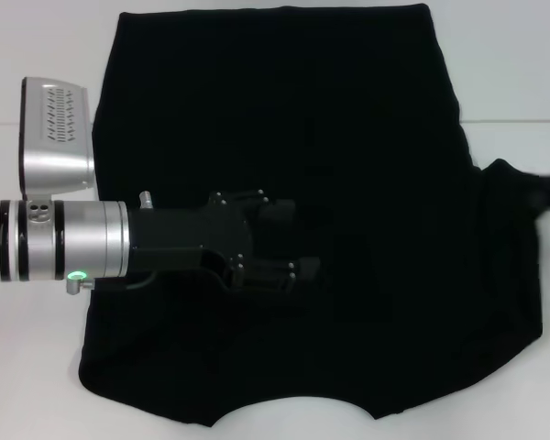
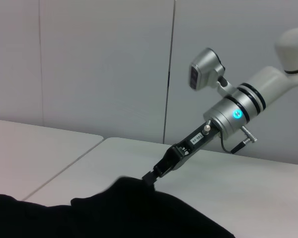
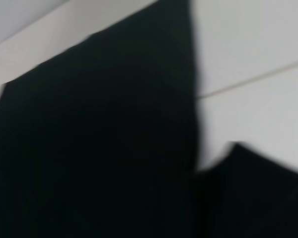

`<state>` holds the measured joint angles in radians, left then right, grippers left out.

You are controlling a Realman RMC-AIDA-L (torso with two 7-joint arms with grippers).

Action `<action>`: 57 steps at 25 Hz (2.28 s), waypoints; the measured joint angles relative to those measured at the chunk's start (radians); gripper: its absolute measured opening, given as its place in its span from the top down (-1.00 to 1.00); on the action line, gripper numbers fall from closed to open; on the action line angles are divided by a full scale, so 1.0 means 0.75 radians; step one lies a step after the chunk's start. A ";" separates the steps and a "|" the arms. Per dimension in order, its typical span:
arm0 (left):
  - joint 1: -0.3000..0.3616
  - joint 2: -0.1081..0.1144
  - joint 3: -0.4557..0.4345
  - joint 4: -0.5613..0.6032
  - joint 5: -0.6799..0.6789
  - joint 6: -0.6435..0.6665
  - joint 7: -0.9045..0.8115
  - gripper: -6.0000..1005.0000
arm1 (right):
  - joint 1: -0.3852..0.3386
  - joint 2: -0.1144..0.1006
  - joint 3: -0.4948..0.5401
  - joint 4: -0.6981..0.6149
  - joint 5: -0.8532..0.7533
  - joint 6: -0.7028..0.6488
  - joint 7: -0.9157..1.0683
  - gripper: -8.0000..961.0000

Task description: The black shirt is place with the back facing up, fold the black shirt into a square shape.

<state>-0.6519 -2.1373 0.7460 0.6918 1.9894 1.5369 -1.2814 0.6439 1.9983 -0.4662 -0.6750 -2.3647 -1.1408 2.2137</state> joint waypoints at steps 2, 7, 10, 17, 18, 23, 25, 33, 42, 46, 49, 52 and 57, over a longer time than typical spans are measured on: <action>0.000 0.001 -0.002 0.000 -0.002 0.000 -0.002 -0.71 | 0.054 0.012 -0.041 0.000 0.000 -0.056 -0.017 0.98; 0.002 0.001 -0.007 0.000 -0.007 0.000 -0.004 -0.71 | 0.157 0.022 -0.243 0.023 -0.010 -0.078 0.055 0.94; 0.006 0.001 -0.009 0.000 -0.009 -0.004 -0.003 -0.71 | 0.183 0.017 -0.342 0.040 -0.012 -0.045 0.122 0.91; 0.005 0.007 -0.011 0.000 -0.009 -0.032 -0.002 -0.71 | 0.210 0.014 -0.414 0.052 -0.013 -0.064 0.134 0.85; 0.004 0.008 -0.011 0.000 -0.010 -0.034 -0.002 -0.71 | 0.213 0.015 -0.422 0.048 -0.013 -0.076 0.130 0.84; 0.001 0.009 -0.013 0.000 -0.012 -0.055 -0.001 -0.71 | 0.224 0.008 -0.438 0.039 -0.008 -0.134 0.123 0.79; 0.000 0.009 -0.013 0.000 -0.012 -0.064 -0.002 -0.71 | 0.223 -0.001 -0.431 0.038 -0.003 -0.142 0.124 0.77; 0.000 0.011 -0.057 0.001 -0.012 -0.066 -0.038 -0.71 | 0.163 -0.021 -0.375 0.047 0.111 -0.171 0.020 0.03; 0.049 0.033 -0.165 0.030 -0.002 0.050 -0.145 -0.71 | 0.093 -0.022 -0.358 0.040 0.194 -0.228 -0.076 -0.45; 0.140 0.037 -0.187 0.124 0.006 0.108 -0.228 -0.71 | 0.087 -0.020 -0.341 0.048 0.233 -0.256 -0.131 -0.45; 0.217 0.037 -0.207 0.201 0.026 0.120 -0.268 -0.71 | 0.093 -0.004 -0.345 0.054 0.242 -0.243 -0.163 -0.45; 0.267 0.034 -0.279 0.255 0.096 0.141 -0.286 -0.71 | 0.104 0.010 -0.350 0.055 0.241 -0.227 -0.170 -0.44; 0.309 0.032 -0.385 0.325 0.280 0.179 -0.290 -0.71 | 0.121 0.027 -0.344 0.055 0.243 -0.208 -0.165 -0.44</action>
<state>-0.4202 -2.1134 0.4571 0.9358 2.1990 1.6709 -1.4990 0.7346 2.0185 -0.7245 -0.6334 -2.1825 -1.2964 2.0897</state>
